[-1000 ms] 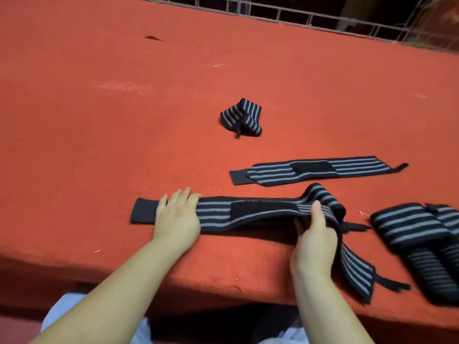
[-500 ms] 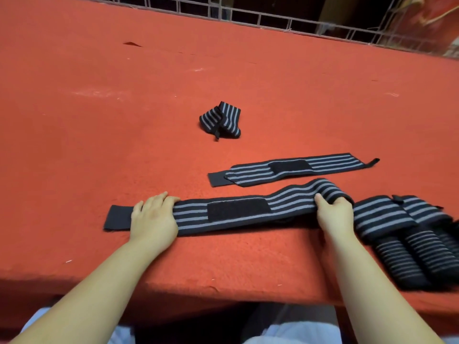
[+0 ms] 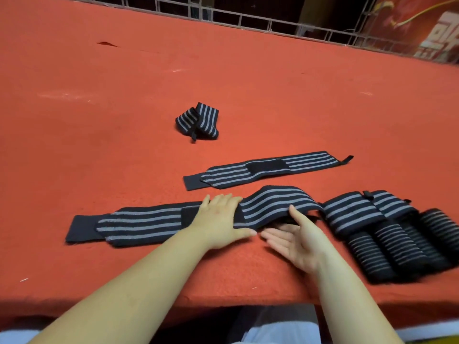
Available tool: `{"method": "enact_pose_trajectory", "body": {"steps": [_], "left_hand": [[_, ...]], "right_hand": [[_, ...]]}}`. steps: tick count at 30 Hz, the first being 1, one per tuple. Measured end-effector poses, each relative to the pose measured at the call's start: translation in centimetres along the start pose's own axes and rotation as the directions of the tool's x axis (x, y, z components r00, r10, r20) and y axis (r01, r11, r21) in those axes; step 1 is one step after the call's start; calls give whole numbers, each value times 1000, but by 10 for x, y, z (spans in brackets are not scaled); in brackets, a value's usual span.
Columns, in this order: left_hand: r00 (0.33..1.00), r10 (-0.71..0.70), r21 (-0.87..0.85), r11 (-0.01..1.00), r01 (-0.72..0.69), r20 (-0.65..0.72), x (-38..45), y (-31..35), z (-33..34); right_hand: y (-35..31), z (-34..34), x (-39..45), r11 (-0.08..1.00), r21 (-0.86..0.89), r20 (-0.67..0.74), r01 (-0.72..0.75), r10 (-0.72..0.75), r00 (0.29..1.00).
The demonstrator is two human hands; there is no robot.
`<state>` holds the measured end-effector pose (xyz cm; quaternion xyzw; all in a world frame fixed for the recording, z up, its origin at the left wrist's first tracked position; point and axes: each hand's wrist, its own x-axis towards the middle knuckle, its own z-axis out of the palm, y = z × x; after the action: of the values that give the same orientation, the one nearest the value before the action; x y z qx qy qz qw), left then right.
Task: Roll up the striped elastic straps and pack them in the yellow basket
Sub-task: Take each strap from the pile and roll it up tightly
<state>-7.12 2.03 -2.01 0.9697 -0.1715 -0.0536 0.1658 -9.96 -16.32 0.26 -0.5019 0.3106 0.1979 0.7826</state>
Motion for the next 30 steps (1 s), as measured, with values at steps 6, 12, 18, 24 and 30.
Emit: {"method": "enact_pose_trajectory", "body": {"steps": [6, 12, 18, 24, 30], "left_hand": [[996, 5, 25, 1000, -3, -89, 6, -11, 14], [994, 12, -38, 999, -17, -112, 5, -12, 14], [995, -25, -120, 993, 13, -94, 7, -14, 9], [999, -38, -96, 995, 35, -28, 15, -16, 0], [999, -41, 13, 999, 40, 30, 21, -15, 1]], "right_hand": [[-6, 14, 14, 954, 292, -3, 61, -63, 998], [-32, 16, 26, 952, 107, -282, 286, -247, 927], [-34, 8, 35, 751, -86, -334, 655, -641, 691], [-39, 5, 43, 911, 364, -66, 195, -184, 981], [-46, 2, 57, 905, 278, -153, 323, -290, 945]]}}
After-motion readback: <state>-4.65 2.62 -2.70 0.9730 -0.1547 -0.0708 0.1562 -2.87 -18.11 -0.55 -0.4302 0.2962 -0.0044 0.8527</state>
